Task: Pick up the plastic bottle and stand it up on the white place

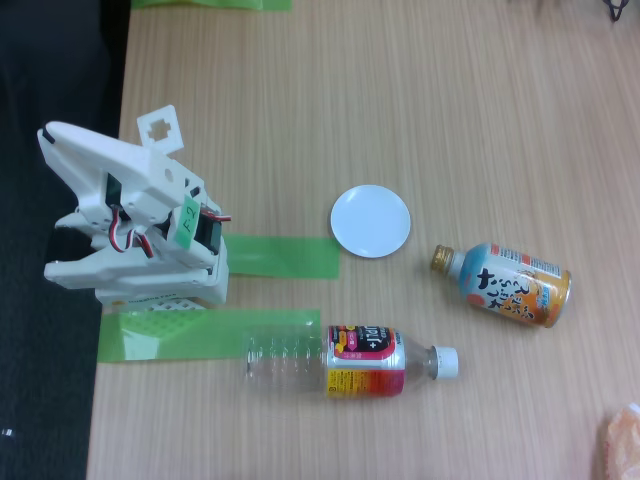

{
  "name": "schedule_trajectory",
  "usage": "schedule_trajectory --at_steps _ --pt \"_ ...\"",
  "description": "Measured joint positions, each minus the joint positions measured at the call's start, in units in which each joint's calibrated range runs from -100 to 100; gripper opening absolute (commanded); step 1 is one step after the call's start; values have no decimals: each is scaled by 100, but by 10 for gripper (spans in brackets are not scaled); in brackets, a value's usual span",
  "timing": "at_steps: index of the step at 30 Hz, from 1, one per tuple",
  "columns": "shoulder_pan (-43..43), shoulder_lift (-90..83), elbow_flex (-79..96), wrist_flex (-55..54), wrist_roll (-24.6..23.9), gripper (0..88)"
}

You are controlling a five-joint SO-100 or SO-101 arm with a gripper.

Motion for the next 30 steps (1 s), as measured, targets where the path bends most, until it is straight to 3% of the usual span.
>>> schedule_trajectory --at_steps 30 --pt "30 0 0 51 5 15"
